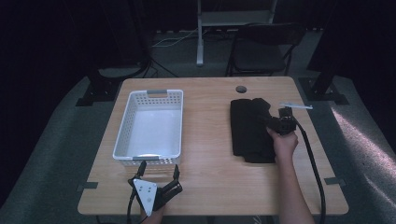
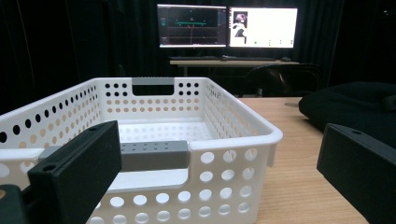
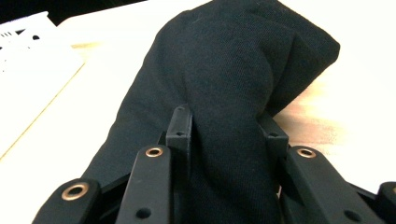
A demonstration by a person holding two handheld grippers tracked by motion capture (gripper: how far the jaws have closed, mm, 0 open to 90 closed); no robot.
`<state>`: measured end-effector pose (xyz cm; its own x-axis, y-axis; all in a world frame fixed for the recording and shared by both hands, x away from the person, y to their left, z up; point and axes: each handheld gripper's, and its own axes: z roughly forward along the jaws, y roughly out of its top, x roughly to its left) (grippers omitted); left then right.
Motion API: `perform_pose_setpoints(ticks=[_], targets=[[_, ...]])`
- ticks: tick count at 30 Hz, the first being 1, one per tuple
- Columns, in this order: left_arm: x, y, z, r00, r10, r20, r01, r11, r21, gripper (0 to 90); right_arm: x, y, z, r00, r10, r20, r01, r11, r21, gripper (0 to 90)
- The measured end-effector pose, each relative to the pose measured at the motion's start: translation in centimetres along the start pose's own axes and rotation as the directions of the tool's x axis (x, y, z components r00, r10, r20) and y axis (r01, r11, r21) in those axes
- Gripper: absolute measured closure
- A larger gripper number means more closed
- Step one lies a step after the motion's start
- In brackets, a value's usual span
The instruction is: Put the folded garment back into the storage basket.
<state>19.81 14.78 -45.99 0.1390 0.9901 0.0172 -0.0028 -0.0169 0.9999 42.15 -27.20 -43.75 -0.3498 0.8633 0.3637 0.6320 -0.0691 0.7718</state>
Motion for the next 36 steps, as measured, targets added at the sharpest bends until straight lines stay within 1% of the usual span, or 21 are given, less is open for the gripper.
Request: perform_pose_setpoints(ticks=[2,3,4,5,8,9,11,13,18,20,23,27,29,32,36], targets=[[0.0,0.0,0.0,1.0000,0.000,-0.002,0.000,1.0000,0.002,0.8,0.1,0.1,-0.1,1.0000,-0.002,0.001,0.002,1.000,-0.002,65.9],[0.0,0.0,0.0,1.0000,0.000,-0.001,0.000,1.0000,0.001,0.8,0.2,0.2,-0.2,0.9998,0.001,-0.021,-0.001,1.000,-0.014,66.0],[0.0,0.0,0.0,1.0000,0.000,-0.001,0.000,1.0000,0.001,0.8,0.2,0.2,-0.2,0.9998,0.001,-0.021,-0.001,1.000,-0.014,66.0],[0.0,0.0,0.0,1.0000,0.000,-0.001,0.000,1.0000,0.001,0.8,0.4,0.3,-0.5,0.9993,0.000,-0.036,-0.001,1.000,-0.026,66.1],[0.0,0.0,0.0,1.0000,0.002,-0.001,-0.002,1.0000,0.001,0.8,0.5,0.4,-0.7,0.9988,0.007,-0.049,-0.009,0.999,-0.037,66.2],[0.0,0.0,0.0,1.0000,0.002,-0.002,-0.002,1.0000,0.001,0.8,0.6,0.6,-1.1,0.9981,0.012,-0.061,-0.015,0.998,-0.053,66.2],[0.0,0.0,0.0,1.0000,0.002,-0.002,-0.002,1.0000,0.000,0.8,0.8,0.7,-1.4,0.9980,0.005,-0.064,-0.009,0.998,-0.066,66.2],[0.0,0.0,0.0,1.0000,0.003,-0.001,-0.003,1.0000,0.002,0.8,1.0,0.9,-1.7,0.9972,0.009,-0.074,-0.015,0.997,-0.080,66.2],[0.0,0.0,0.0,1.0000,0.003,-0.002,-0.003,1.0000,0.000,0.8,1.4,1.2,-2.3,0.9972,-0.002,-0.074,-0.006,0.995,-0.102,66.3],[0.0,0.0,0.0,1.0000,0.003,-0.003,-0.003,1.0000,0.000,0.8,1.8,1.5,-2.6,0.9977,-0.022,-0.064,0.015,0.993,-0.114,66.3],[0.0,0.0,0.0,1.0000,0.000,-0.003,0.000,1.0000,0.000,0.8,2.1,1.8,-3.0,0.9969,-0.021,-0.076,0.011,0.992,-0.126,66.4],[0.0,0.0,0.0,1.0000,-0.003,-0.002,0.003,1.0000,0.003,0.8,2.3,2.2,-3.6,0.9953,-0.017,-0.095,0.002,0.988,-0.154,66.4],[0.0,0.0,0.0,1.0000,-0.003,-0.002,0.003,1.0000,0.003,0.8,2.4,2.3,-3.9,0.9944,-0.011,-0.105,-0.008,0.984,-0.178,66.4],[0.0,0.0,0.0,1.0000,-0.003,-0.002,0.003,1.0000,0.002,0.8,2.7,2.6,-4.6,0.9937,-0.015,-0.111,-0.009,0.977,-0.212,66.4],[0.0,0.0,0.0,1.0000,-0.003,-0.001,0.003,1.0000,0.002,0.8,3.2,3.2,-5.7,0.9934,-0.029,-0.111,0.000,0.967,-0.256,66.4]])
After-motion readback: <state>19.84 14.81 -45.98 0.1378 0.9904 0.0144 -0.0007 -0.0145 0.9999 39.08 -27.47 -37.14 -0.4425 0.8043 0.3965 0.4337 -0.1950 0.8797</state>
